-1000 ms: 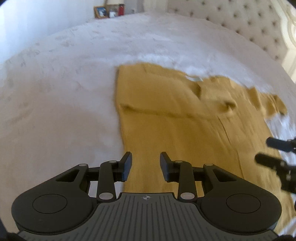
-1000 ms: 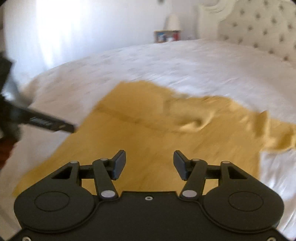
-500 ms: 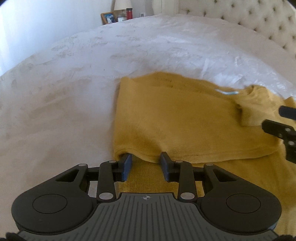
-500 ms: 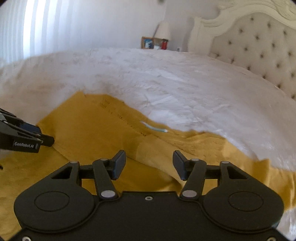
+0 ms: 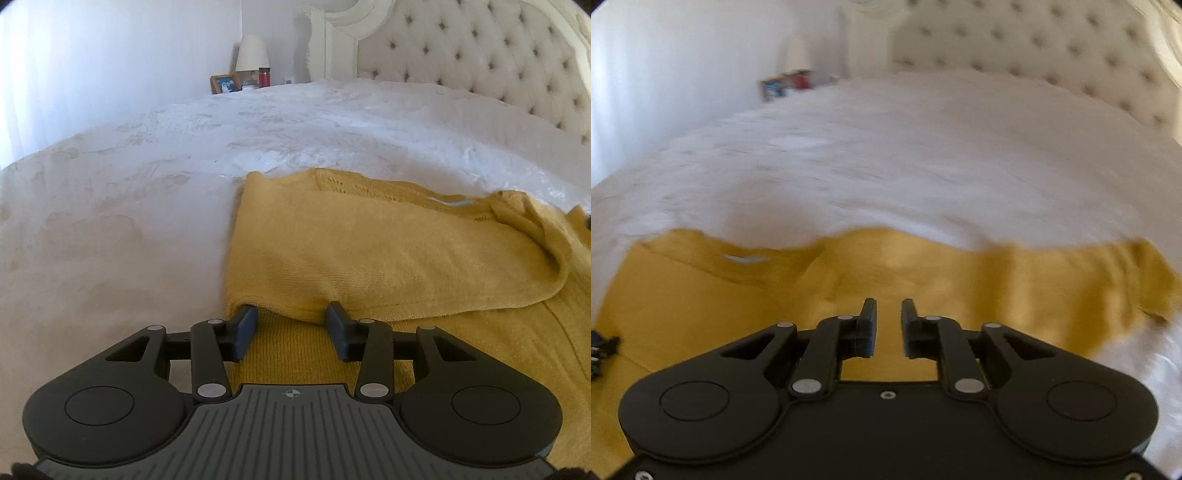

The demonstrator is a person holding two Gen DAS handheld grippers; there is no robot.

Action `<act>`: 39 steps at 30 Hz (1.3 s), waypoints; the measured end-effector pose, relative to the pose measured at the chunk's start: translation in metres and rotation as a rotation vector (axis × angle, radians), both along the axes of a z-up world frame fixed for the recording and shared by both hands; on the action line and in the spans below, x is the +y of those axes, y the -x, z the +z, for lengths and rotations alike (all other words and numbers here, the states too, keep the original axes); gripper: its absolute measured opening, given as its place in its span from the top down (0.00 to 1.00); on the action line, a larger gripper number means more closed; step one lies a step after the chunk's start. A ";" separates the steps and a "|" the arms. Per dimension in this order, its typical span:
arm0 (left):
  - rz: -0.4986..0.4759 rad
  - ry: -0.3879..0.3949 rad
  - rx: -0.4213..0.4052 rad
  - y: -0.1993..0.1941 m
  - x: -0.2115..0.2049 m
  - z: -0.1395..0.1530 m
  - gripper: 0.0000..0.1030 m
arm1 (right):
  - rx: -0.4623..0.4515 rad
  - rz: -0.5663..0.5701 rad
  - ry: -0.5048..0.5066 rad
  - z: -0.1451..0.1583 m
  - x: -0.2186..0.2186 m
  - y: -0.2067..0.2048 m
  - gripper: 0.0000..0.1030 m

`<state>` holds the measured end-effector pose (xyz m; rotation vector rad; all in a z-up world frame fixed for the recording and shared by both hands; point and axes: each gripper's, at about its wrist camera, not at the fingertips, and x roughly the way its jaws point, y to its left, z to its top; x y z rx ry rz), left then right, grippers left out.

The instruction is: Fold small clothes

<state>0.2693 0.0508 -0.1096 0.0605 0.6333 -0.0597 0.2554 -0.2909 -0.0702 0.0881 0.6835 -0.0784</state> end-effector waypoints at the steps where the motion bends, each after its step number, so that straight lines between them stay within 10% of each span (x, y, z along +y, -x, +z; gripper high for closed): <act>1: 0.001 -0.004 -0.001 0.000 -0.001 0.000 0.60 | 0.007 -0.027 -0.002 0.000 -0.010 0.005 0.71; 5: 0.007 -0.017 -0.008 0.000 -0.004 -0.002 0.59 | 0.000 -0.048 -0.080 0.004 -0.027 0.015 0.68; 9: 0.009 -0.033 -0.016 0.002 -0.005 -0.004 0.59 | -0.025 0.030 -0.085 0.010 0.003 -0.001 0.39; 17: 0.009 -0.020 -0.016 0.002 -0.002 -0.004 0.58 | 0.085 0.010 -0.084 -0.005 0.046 -0.070 0.36; 18: 0.009 -0.018 -0.016 0.002 -0.002 -0.004 0.58 | 0.109 0.004 -0.078 -0.010 0.046 -0.076 0.39; 20: 0.010 -0.015 -0.017 0.002 -0.001 -0.004 0.58 | 0.144 0.011 -0.083 -0.014 0.046 -0.080 0.93; 28: 0.013 -0.007 -0.018 0.002 -0.001 -0.004 0.58 | -0.224 0.110 -0.221 0.056 0.015 -0.003 0.92; 35: 0.015 -0.006 -0.019 0.002 -0.001 -0.004 0.58 | 0.073 -0.048 -0.146 -0.009 -0.031 0.011 0.81; 39: 0.015 -0.006 -0.019 0.002 -0.001 -0.004 0.58 | 0.053 -0.092 -0.113 -0.014 -0.040 0.025 0.80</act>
